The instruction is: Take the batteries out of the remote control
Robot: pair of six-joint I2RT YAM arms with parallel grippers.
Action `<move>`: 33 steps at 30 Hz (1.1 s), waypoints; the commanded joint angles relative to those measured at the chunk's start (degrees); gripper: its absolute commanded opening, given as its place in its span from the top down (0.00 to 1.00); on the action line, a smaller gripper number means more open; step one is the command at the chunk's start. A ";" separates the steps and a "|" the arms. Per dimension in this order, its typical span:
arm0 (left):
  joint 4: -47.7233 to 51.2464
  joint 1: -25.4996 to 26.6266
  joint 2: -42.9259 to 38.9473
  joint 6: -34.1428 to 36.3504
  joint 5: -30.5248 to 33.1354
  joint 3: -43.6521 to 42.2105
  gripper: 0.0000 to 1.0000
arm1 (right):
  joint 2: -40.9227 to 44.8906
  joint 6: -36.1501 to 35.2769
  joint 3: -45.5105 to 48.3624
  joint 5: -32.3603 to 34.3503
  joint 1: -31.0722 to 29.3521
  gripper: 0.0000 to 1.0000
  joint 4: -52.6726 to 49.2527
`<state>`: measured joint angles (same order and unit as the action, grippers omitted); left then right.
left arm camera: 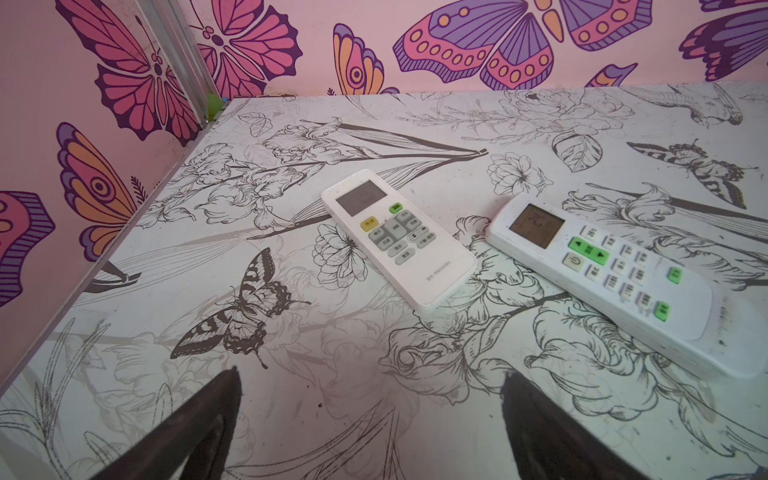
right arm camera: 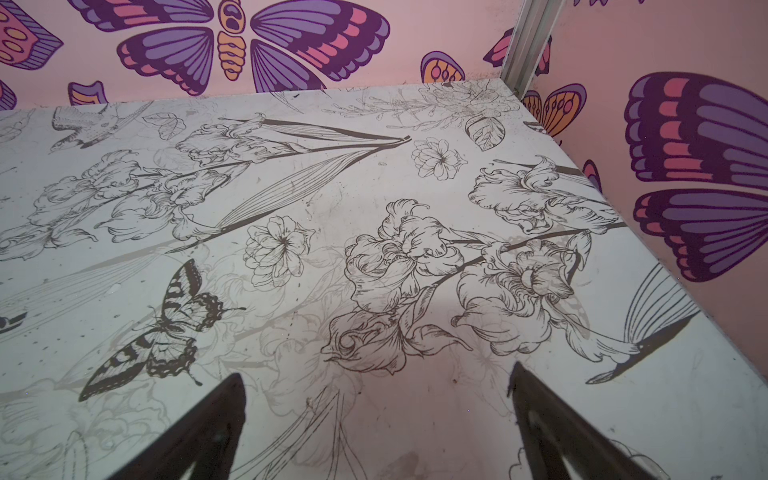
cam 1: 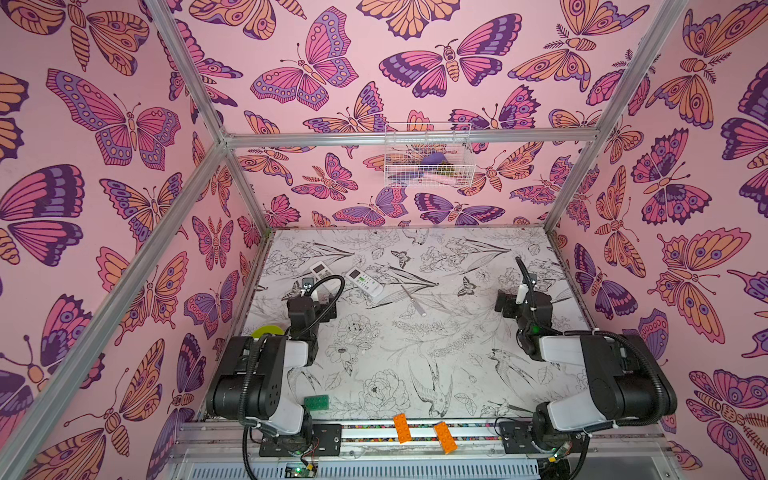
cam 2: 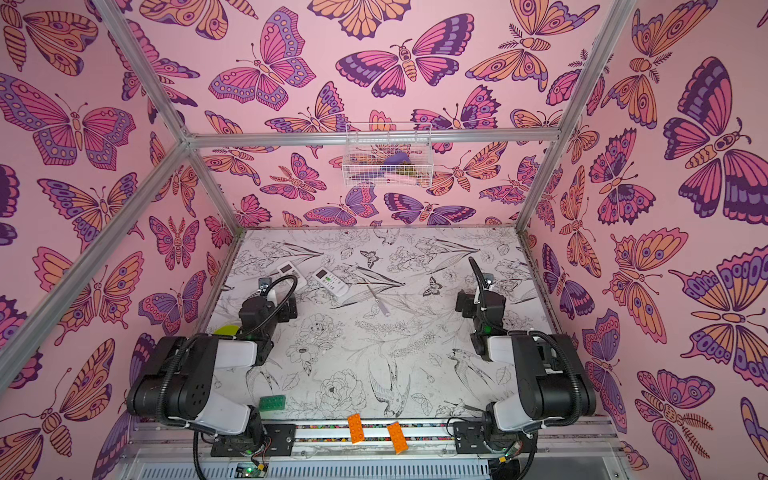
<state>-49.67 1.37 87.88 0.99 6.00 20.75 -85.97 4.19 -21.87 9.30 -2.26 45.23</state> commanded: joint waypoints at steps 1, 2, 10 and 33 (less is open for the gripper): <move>-1.24 -0.22 0.54 -0.30 -0.11 0.66 0.01 | -0.34 -1.17 -0.98 -1.05 0.55 0.01 1.51; -1.23 -0.22 0.50 -0.38 -0.11 0.65 0.01 | -0.33 -1.50 -0.95 -1.68 0.44 0.01 1.48; -3.35 0.48 0.10 1.73 -2.94 -0.63 0.01 | -0.37 -0.31 -1.04 0.56 0.49 0.01 1.34; 74.97 0.22 -22.55 -3.52 -9.80 35.67 0.01 | 11.94 4.58 -25.18 -5.64 -10.89 0.01 -40.69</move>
<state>13.74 1.52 66.87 -0.80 -2.02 56.18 -72.49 7.97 -43.18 4.32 -9.72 12.73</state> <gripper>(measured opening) 0.993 0.992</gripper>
